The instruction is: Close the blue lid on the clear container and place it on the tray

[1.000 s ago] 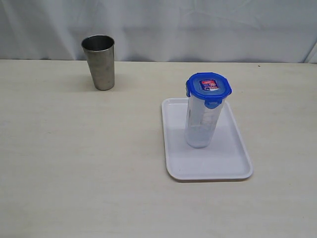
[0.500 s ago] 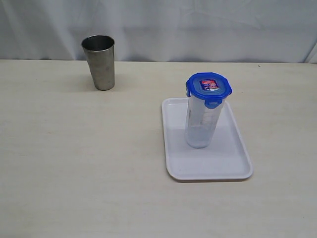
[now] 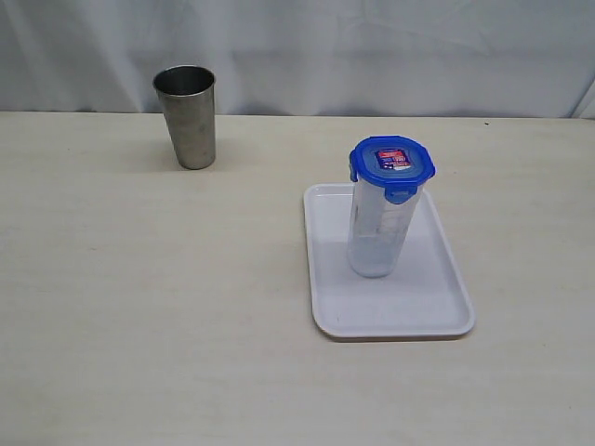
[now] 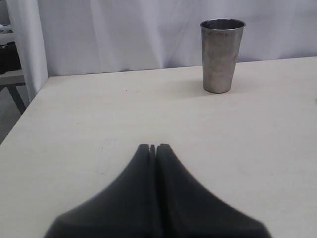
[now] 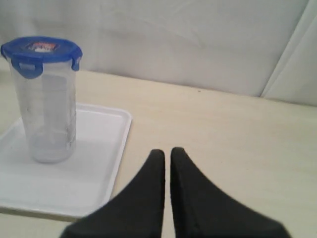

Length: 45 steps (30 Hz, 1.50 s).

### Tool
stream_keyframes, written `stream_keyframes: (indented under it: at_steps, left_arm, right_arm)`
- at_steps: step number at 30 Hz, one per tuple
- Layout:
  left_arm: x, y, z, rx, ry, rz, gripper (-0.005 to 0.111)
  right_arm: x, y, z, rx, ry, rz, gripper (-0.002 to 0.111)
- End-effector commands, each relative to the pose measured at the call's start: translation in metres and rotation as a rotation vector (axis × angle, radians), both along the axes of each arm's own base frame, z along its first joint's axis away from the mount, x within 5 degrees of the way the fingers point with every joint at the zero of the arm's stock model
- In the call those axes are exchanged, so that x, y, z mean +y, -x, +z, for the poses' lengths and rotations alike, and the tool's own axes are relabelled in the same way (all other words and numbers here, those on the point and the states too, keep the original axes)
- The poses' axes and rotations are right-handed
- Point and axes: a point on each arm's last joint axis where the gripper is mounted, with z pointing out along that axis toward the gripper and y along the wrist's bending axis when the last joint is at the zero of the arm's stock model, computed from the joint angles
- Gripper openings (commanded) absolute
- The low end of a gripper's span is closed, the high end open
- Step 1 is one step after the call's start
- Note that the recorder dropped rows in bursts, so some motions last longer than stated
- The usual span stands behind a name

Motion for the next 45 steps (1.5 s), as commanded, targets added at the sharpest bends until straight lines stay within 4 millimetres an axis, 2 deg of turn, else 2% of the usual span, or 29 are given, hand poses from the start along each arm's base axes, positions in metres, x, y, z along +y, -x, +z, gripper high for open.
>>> stream_keyframes:
  at_steps: [1, 7, 45]
  left_arm:
    - [0.0, -0.0001, -0.0002, -0.005, 0.011, 0.003, 0.0]
    - [0.0, -0.0001, -0.0002, -0.005, 0.011, 0.003, 0.0]
    - [0.0, -0.0001, -0.0002, -0.005, 0.011, 0.003, 0.0]
  right_arm:
    - [-0.0001, 0.0011, -0.0049, 0.048, -0.009, -0.004, 0.005]
    - [0.0, 0.0013, -0.0058, 0.059, -0.064, -0.015, 0.005]
    - [-0.0001, 0.0016, -0.0071, 0.074, -0.067, -0.016, 0.005]
